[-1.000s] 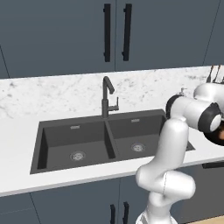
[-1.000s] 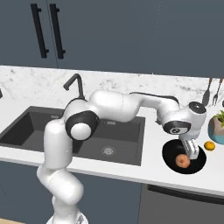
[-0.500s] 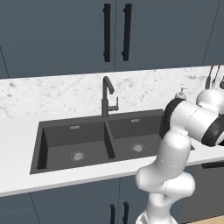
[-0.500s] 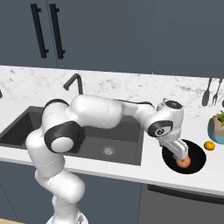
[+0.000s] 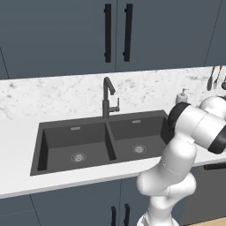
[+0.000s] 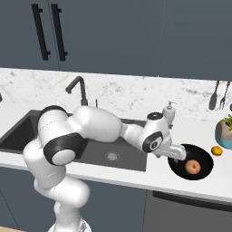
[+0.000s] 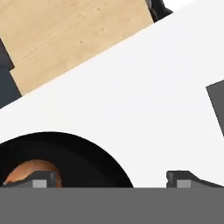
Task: Pick the onion from the sink and place it in the bowl. Then pick the bowl and place it in the microwave. Then close the microwave door and press the start button.
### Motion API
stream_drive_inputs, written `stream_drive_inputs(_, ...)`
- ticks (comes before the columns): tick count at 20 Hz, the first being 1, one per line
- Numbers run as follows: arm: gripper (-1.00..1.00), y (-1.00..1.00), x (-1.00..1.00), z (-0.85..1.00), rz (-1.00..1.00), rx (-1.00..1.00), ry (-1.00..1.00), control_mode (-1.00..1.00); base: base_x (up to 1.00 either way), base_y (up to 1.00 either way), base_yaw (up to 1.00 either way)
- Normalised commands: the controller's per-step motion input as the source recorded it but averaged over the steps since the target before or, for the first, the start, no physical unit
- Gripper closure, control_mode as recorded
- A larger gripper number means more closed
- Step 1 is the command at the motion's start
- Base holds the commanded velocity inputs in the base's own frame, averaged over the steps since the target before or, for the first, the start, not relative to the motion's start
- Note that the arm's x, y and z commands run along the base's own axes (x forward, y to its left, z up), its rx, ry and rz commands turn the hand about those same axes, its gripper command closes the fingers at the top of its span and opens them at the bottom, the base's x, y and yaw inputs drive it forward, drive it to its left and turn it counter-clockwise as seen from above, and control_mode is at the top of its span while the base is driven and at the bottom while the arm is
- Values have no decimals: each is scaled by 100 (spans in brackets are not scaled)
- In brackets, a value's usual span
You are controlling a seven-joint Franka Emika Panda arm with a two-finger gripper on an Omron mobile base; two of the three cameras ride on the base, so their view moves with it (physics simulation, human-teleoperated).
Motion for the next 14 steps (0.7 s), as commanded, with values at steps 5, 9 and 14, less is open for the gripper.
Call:
stream_drive_inputs(5, -100, 0, 31, -22, 38, -15, 9, -100, 0, 0, 0)
stream_drive_inputs(9, -100, -15, 7, -19, 36, -9, 4, -100, 0, 0, 0)
stream_drive_inputs(14, -100, -15, 2, -22, 30, -5, 5, -100, 0, 0, 0)
